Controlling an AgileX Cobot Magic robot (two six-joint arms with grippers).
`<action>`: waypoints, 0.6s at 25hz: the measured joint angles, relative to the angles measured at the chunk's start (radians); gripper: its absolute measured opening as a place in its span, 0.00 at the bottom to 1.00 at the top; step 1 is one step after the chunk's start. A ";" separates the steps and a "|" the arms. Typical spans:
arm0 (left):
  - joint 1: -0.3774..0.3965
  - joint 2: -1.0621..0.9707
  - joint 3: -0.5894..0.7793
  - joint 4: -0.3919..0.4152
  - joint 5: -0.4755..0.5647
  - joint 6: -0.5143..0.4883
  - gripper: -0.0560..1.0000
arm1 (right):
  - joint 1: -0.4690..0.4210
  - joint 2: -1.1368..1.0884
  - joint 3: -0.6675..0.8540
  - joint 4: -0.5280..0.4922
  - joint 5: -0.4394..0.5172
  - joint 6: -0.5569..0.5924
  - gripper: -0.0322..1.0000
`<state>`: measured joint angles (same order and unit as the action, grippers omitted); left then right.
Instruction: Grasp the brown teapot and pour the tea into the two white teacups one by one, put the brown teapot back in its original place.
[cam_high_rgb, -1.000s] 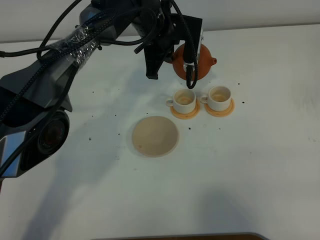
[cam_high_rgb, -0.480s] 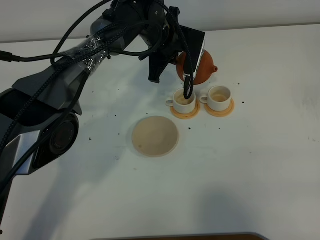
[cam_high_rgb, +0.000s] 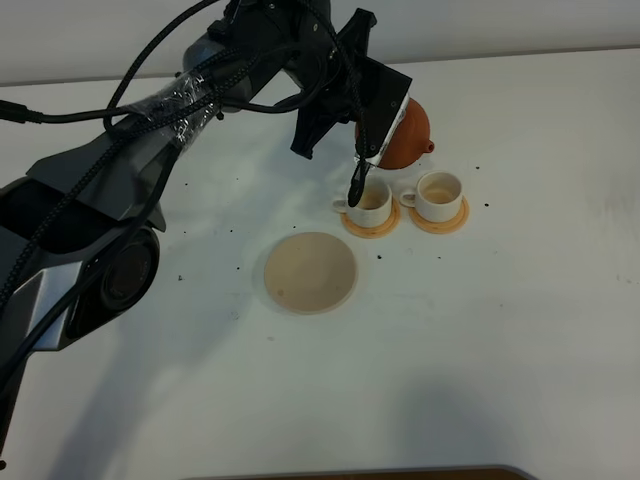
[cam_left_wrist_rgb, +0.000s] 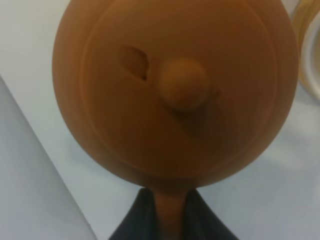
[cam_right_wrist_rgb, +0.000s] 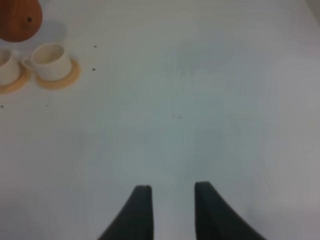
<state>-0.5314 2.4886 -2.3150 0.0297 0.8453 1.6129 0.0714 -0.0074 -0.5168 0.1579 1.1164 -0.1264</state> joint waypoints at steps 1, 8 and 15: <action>-0.001 0.000 0.000 0.000 -0.004 0.009 0.19 | 0.000 0.000 0.000 0.000 0.000 0.000 0.26; -0.021 0.013 0.000 0.071 -0.049 0.025 0.19 | 0.000 0.000 0.000 0.000 0.000 0.000 0.26; -0.035 0.021 0.000 0.094 -0.070 0.065 0.19 | 0.000 0.000 0.000 0.000 0.000 0.000 0.26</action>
<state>-0.5665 2.5097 -2.3150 0.1239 0.7753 1.6781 0.0714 -0.0074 -0.5168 0.1579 1.1164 -0.1264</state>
